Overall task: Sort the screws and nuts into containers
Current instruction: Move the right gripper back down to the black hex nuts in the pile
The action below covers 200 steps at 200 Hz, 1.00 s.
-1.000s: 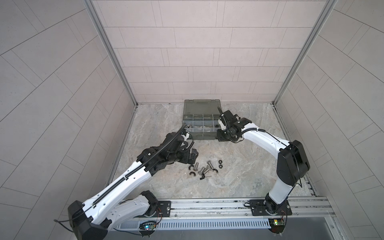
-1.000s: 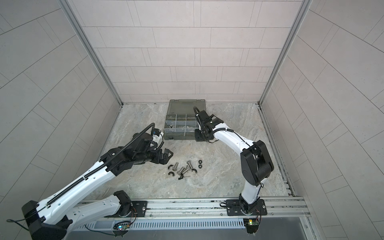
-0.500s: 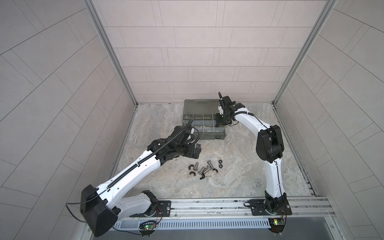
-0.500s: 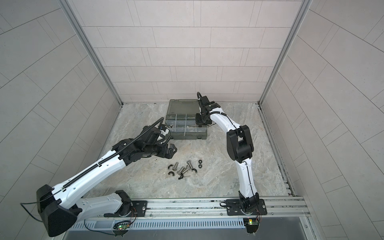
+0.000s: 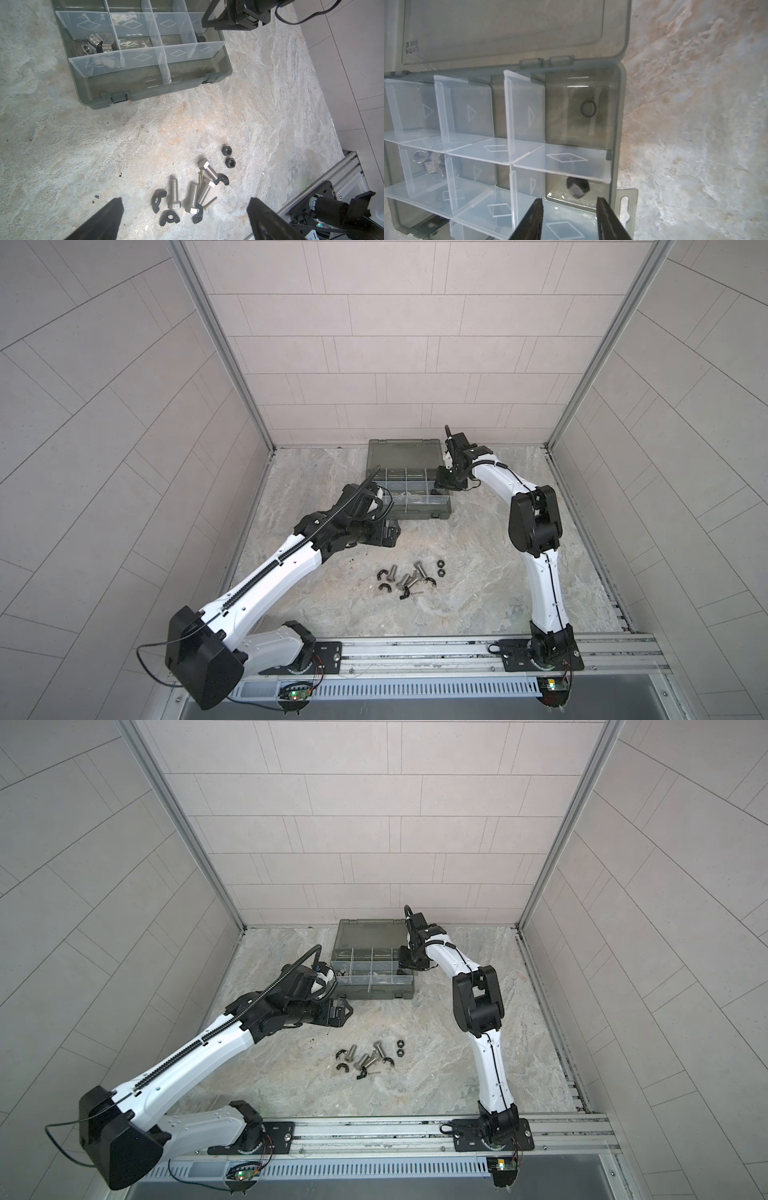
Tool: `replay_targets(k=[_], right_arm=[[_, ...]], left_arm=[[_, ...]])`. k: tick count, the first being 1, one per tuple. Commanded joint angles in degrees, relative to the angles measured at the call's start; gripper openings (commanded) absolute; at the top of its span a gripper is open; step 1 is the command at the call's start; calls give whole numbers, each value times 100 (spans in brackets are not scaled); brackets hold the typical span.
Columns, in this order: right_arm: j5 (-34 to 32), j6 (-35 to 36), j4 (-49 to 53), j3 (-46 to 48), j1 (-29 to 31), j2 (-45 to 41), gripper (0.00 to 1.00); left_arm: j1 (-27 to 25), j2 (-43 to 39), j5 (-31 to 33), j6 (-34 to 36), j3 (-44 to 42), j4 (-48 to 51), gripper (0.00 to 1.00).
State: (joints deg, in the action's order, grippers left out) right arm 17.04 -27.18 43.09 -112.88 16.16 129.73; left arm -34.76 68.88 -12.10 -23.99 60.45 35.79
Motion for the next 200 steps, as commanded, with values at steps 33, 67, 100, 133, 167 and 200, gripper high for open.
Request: replay_targets(k=[33, 67, 100, 133, 167, 200], right_arm=[[-231, 64, -147, 1393, 257, -1741, 42], [-522, -47, -325, 3071, 673, -3124, 41], [-714, -246, -444, 4429, 1185, -4030, 41], [-910, -489, -674, 5277, 1691, -4409, 41], [-992, -665, -1004, 5758, 1975, -4439, 40], [-992, -710, -1173, 5867, 2145, -4237, 38]], left_arm=[[40, -385, -162, -121, -285, -67, 100], [41, -914, -258, -211, -609, 6, 100], [32, -1435, -400, -278, -926, 124, 100], [31, -2113, -554, -363, -1211, 106, 100], [31, -2483, -528, -461, -1331, 272, 100], [26, -2624, -643, -597, -1503, 300, 100]])
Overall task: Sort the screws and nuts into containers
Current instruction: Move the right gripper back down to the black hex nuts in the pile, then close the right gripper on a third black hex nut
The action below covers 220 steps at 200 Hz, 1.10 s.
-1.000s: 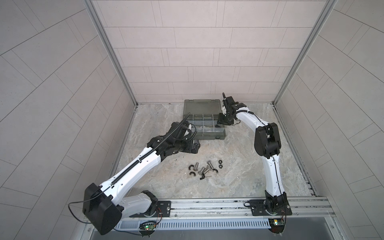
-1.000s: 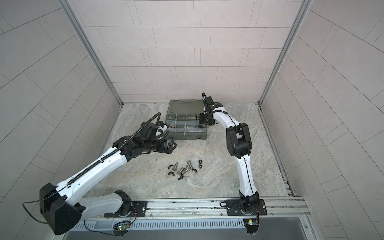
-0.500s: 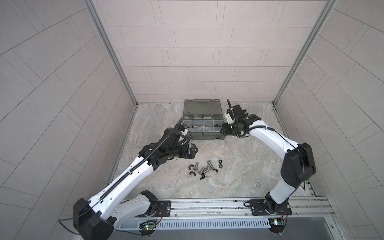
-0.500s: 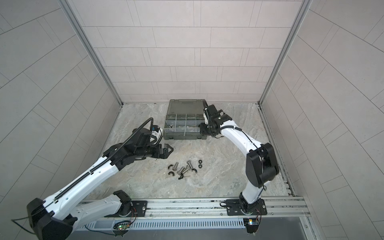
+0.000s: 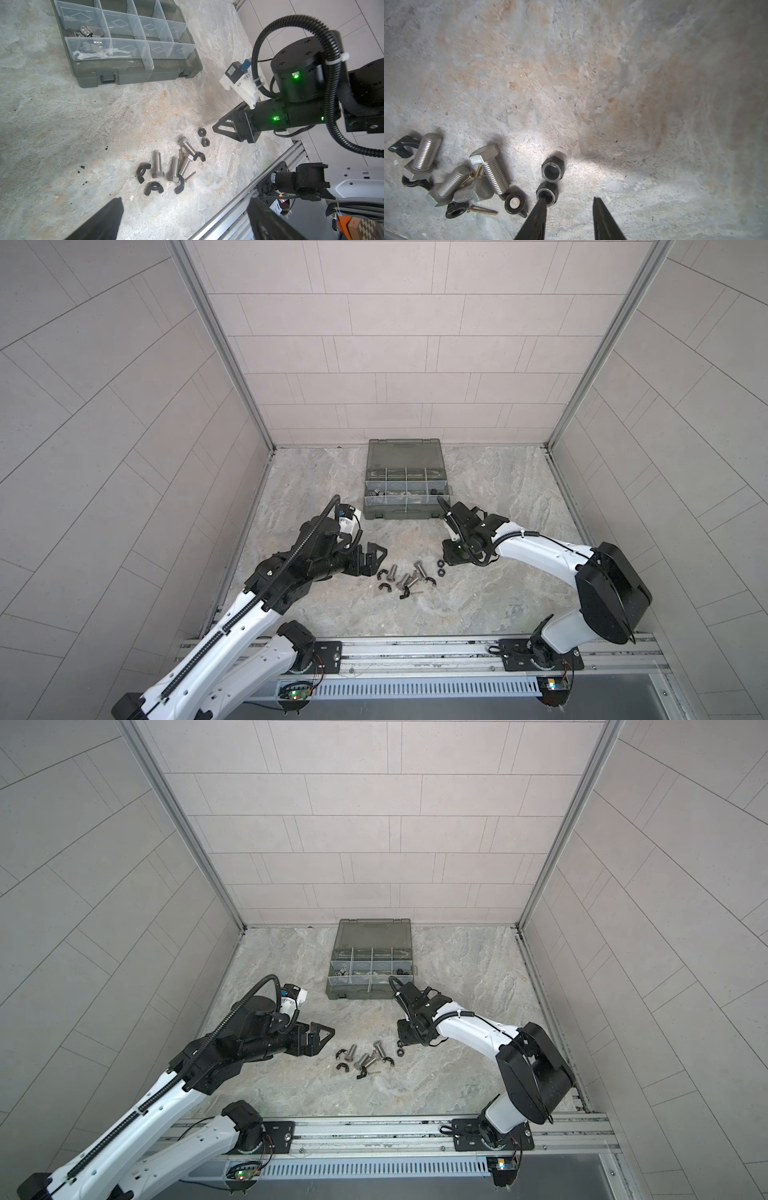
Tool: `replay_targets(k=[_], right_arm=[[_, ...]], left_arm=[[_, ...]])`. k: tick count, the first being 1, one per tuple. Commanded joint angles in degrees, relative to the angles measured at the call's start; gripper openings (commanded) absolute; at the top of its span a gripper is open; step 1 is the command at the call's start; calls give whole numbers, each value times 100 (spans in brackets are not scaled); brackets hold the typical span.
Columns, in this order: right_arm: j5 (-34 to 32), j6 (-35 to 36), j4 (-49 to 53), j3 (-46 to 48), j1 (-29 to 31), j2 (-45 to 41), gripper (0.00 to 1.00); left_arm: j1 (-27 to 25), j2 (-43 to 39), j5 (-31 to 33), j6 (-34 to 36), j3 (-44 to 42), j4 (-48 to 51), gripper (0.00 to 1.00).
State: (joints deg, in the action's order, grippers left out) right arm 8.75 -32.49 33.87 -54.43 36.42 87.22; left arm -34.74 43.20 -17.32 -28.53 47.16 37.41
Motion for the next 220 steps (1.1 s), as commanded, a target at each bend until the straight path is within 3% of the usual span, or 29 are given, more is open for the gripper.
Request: replay_targets(k=[1, 133, 220], right_arm=[[-163, -174, -254, 22, 123, 19, 38], [-115, -199, -505, -132, 332, 805, 38], [-156, -100, -393, -278, 333, 1073, 25]], left_arm=[[26, -57, -126, -152, -177, 141, 100], [29, -110, 52, -82, -121, 322, 100], [27, 8, 104, -29, -98, 307, 100]])
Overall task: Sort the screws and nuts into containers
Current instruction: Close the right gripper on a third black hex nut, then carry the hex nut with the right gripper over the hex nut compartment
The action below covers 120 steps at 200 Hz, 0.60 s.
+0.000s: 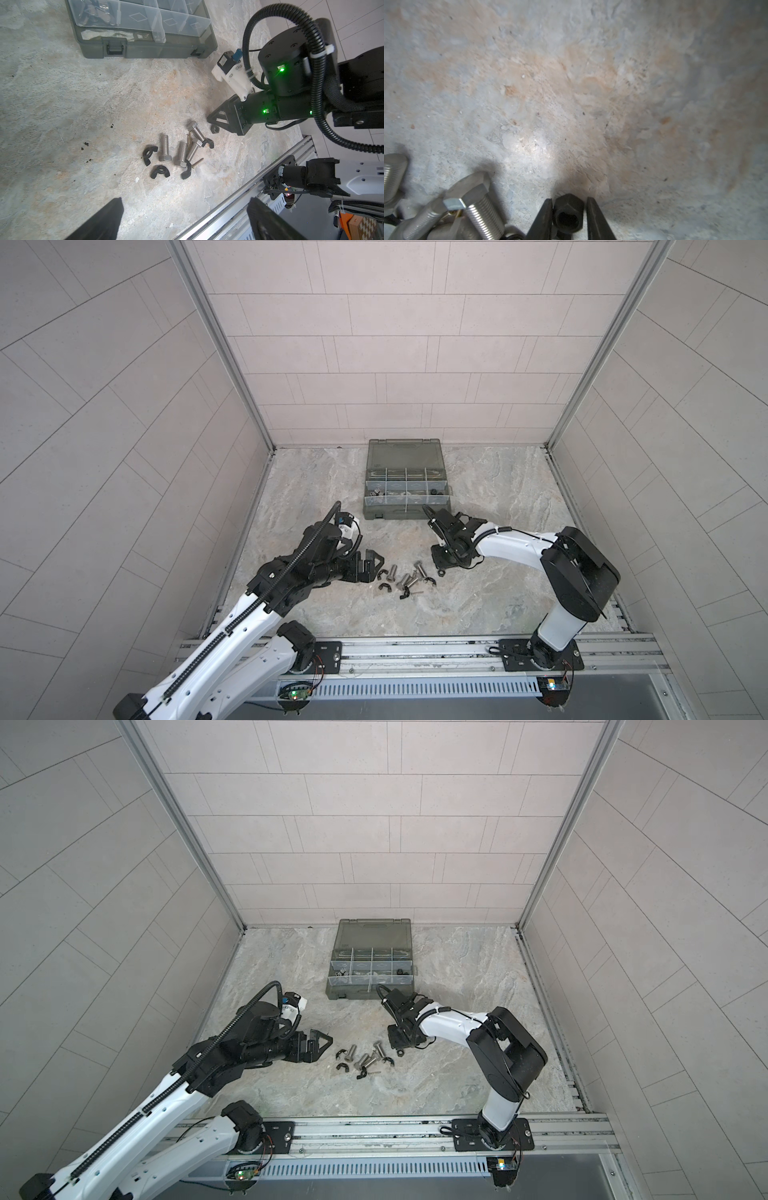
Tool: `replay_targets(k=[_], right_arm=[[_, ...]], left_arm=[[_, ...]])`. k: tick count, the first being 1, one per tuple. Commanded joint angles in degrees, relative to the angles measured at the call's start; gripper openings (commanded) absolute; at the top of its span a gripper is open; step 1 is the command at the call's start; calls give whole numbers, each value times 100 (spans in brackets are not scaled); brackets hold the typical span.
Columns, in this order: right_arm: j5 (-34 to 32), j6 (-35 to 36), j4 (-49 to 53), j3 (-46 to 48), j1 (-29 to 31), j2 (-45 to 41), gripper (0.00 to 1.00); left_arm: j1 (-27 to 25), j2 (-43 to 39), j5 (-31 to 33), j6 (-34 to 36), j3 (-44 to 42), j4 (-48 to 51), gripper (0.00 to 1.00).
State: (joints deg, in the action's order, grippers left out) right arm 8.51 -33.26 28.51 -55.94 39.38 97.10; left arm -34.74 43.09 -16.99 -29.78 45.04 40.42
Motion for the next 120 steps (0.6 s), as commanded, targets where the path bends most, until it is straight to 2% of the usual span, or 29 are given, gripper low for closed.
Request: replay_targets(k=[1, 49, 83, 120], right_arm=[[-136, -23, 144, -131, 36, 87, 25], [-206, 38, 303, -263, 43, 67, 17], [-202, 53, 411, -351, 40, -63, 17], [-333, 216, 783, -839, -36, -170, 17]], left_arm=[[23, 21, 72, 95, 113, 7, 100], [27, 85, 79, 108, 146, -11, 100], [27, 92, 108, 126, 181, 0, 100], [28, 103, 131, 148, 265, 9, 100]])
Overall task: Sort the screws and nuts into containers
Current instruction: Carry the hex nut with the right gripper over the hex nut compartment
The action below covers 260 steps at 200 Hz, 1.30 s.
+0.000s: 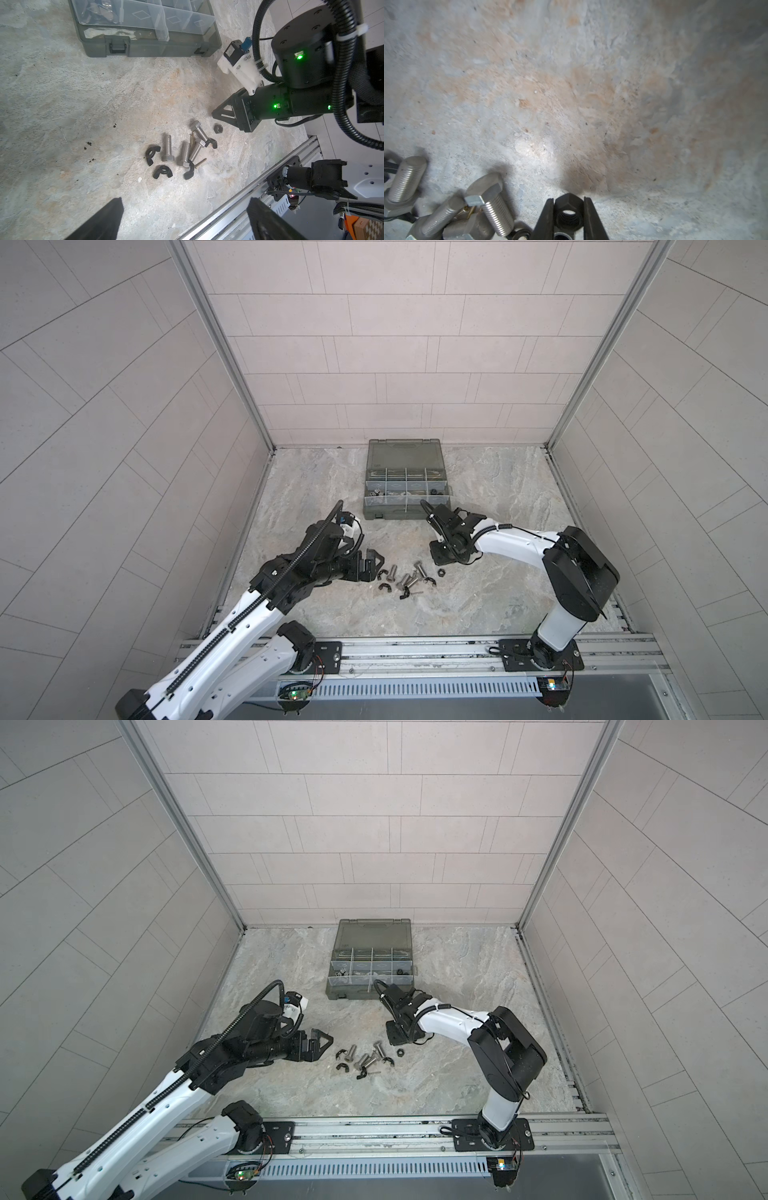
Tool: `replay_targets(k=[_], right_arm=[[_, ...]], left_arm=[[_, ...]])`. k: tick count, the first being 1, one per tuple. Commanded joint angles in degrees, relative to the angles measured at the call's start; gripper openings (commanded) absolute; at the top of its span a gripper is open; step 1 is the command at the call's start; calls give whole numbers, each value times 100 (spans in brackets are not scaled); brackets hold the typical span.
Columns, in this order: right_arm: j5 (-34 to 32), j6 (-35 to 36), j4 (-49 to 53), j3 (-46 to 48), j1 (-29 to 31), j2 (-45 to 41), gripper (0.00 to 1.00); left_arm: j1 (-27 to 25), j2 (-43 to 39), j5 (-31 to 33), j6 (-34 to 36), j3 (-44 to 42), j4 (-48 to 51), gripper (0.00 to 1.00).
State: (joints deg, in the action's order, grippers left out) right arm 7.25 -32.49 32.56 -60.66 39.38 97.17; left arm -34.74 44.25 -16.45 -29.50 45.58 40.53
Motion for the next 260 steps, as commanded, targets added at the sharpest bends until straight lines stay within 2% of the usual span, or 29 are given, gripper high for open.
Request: replay_targets(k=[1, 61, 148, 207, 260], right_arm=[[-206, 143, 389, -380, -40, -174, 17], [-115, 457, 834, -1830, -701, 265, 17], [375, 535, 972, -4061, -1604, 1910, 18], [679, 531, 939, -4805, -1957, 2814, 18], [773, 541, 885, -5031, -2108, 3222, 23]], left_arm=[[24, -13, 83, 120, 212, -6, 100], [24, 570, 132, 312, 552, 3, 100], [33, 1690, 85, 781, 1625, 214, 100], [46, 2240, 56, 910, 1837, 153, 100], [79, 2473, 13, 971, 1896, 95, 100]])
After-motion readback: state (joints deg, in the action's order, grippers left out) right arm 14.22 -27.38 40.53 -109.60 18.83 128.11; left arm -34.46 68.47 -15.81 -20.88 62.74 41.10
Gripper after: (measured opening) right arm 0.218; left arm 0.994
